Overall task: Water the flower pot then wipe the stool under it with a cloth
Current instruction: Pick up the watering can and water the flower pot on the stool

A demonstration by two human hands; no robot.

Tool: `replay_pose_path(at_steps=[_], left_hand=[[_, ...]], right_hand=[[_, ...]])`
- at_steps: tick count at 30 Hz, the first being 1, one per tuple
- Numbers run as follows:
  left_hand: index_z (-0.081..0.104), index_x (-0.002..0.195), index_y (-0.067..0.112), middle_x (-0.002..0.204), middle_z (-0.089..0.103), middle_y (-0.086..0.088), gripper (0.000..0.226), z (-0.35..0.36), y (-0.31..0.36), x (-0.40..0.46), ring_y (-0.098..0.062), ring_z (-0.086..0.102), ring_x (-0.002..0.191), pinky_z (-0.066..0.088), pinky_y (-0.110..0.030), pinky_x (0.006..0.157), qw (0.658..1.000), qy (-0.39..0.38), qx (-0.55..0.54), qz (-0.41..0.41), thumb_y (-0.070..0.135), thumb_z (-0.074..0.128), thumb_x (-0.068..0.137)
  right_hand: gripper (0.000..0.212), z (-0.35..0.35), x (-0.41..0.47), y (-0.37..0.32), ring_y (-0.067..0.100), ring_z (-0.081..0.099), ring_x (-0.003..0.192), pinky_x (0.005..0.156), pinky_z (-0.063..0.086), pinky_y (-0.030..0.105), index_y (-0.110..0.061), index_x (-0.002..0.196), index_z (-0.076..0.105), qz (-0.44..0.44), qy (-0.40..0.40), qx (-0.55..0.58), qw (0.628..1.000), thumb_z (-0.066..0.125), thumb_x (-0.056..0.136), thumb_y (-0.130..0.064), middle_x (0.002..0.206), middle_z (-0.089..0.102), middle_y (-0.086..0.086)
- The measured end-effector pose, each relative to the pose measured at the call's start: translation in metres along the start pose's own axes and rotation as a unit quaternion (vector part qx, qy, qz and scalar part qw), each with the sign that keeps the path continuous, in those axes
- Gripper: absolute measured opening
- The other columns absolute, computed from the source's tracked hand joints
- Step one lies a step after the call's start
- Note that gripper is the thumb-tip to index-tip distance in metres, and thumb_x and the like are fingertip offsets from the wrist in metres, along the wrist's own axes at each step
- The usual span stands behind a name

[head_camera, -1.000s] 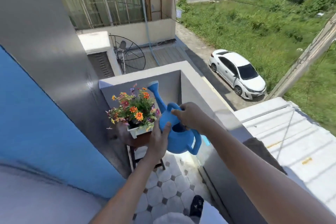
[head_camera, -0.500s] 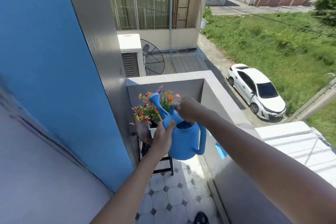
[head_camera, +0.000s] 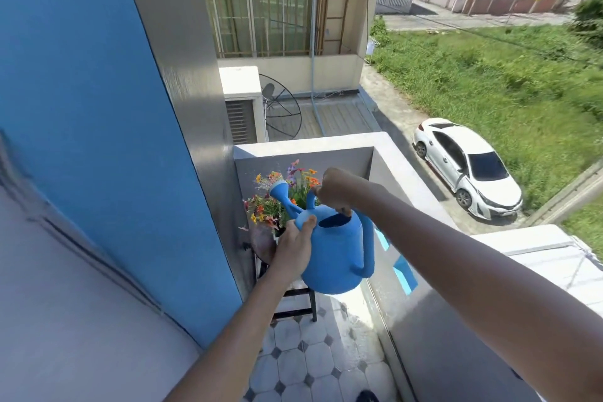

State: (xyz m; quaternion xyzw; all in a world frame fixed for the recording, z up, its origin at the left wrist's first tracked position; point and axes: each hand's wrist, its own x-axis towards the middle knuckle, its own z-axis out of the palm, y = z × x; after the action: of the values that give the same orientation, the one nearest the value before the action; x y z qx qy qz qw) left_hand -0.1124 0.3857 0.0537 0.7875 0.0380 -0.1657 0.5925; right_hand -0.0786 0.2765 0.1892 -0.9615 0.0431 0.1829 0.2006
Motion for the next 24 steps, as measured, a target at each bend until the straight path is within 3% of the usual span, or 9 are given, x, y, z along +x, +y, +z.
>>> replay_pose_path(at_steps=[3,6,8,12,15,16,19,21,24], left_hand=[[0.047,0.117,0.016,0.105,0.061,-0.004,0.053,0.001,0.0,0.003,-0.018,0.06,0.096,0.047,-0.039,0.082,1.0,-0.002,0.019,0.004,0.062,0.032,0.094],[0.047,0.118,0.017,0.108,0.061,-0.004,0.056,0.003,0.003,0.006,-0.017,0.059,0.098,0.044,-0.036,0.076,0.999,-0.011,0.037,0.006,0.064,0.03,0.093],[0.047,0.117,0.016,0.106,0.06,-0.005,0.056,0.005,0.005,0.009,-0.018,0.059,0.097,0.041,-0.033,0.07,0.999,-0.016,0.047,0.002,0.064,0.03,0.093],[0.049,0.114,0.016,0.105,0.062,-0.008,0.059,0.013,0.013,0.015,-0.021,0.061,0.097,0.047,-0.041,0.083,0.999,-0.023,0.04,0.004,0.067,0.03,0.091],[0.052,0.112,0.014,0.104,0.063,-0.013,0.063,0.021,0.02,0.019,-0.022,0.061,0.091,0.045,-0.038,0.074,0.999,-0.04,0.028,0.005,0.068,0.03,0.089],[0.053,0.111,0.014,0.103,0.064,-0.015,0.066,0.023,0.023,0.021,-0.024,0.062,0.09,0.045,-0.039,0.073,0.999,-0.044,0.024,0.008,0.071,0.03,0.086],[0.054,0.11,0.015,0.101,0.065,-0.014,0.076,0.033,0.026,0.027,-0.028,0.063,0.094,0.047,-0.041,0.077,0.999,-0.051,0.019,-0.005,0.079,0.029,0.076],[0.054,0.109,0.015,0.102,0.064,-0.012,0.074,0.038,0.029,0.029,-0.025,0.062,0.094,0.048,-0.042,0.08,0.998,-0.061,0.016,-0.006,0.078,0.03,0.078],[0.053,0.11,0.016,0.101,0.062,-0.006,0.064,0.044,0.034,0.027,-0.019,0.06,0.093,0.047,-0.038,0.08,0.997,-0.073,0.019,-0.002,0.071,0.03,0.086]], right_hand=[[0.021,-0.003,0.004,0.0,0.017,0.047,0.049,0.046,0.04,0.027,0.004,0.091,0.063,-0.001,-0.003,0.001,1.0,0.053,0.098,-0.013,0.112,0.069,0.028],[0.035,-0.004,0.01,0.006,0.019,0.048,0.048,0.046,0.041,0.027,-0.01,0.064,0.045,-0.004,0.008,-0.01,1.0,0.054,0.097,-0.013,0.108,0.069,0.028],[0.036,-0.004,0.017,0.01,0.02,0.05,0.048,0.046,0.042,0.027,-0.009,0.063,0.044,0.011,0.007,-0.018,1.0,0.055,0.097,-0.013,0.098,0.07,0.026],[0.035,-0.004,0.028,0.021,0.019,0.06,0.041,0.042,0.044,0.022,-0.002,0.071,0.052,0.059,0.008,-0.056,0.997,0.05,0.102,-0.019,0.059,0.065,0.014],[0.019,-0.012,0.03,0.027,0.029,0.073,0.066,0.052,0.049,0.026,0.0,0.099,0.062,0.056,-0.011,-0.076,0.995,0.047,0.102,-0.01,0.078,0.072,0.019],[0.018,-0.014,0.029,0.029,0.03,0.074,0.071,0.051,0.049,0.026,-0.002,0.1,0.063,0.053,-0.013,-0.084,0.995,0.046,0.102,-0.008,0.082,0.073,0.019],[0.019,-0.021,0.028,0.036,0.029,0.07,0.063,0.046,0.046,0.025,-0.01,0.09,0.062,0.046,-0.013,-0.098,0.994,0.046,0.101,-0.007,0.08,0.071,0.017],[0.028,-0.023,0.031,0.042,0.022,0.062,0.046,0.04,0.043,0.022,-0.008,0.075,0.053,0.062,0.005,-0.082,0.995,0.047,0.102,-0.013,0.064,0.065,0.013],[0.034,-0.023,0.034,0.052,0.019,0.059,0.038,0.037,0.041,0.018,-0.002,0.074,0.053,0.09,0.018,-0.08,0.993,0.047,0.103,-0.018,0.053,0.062,0.013]])
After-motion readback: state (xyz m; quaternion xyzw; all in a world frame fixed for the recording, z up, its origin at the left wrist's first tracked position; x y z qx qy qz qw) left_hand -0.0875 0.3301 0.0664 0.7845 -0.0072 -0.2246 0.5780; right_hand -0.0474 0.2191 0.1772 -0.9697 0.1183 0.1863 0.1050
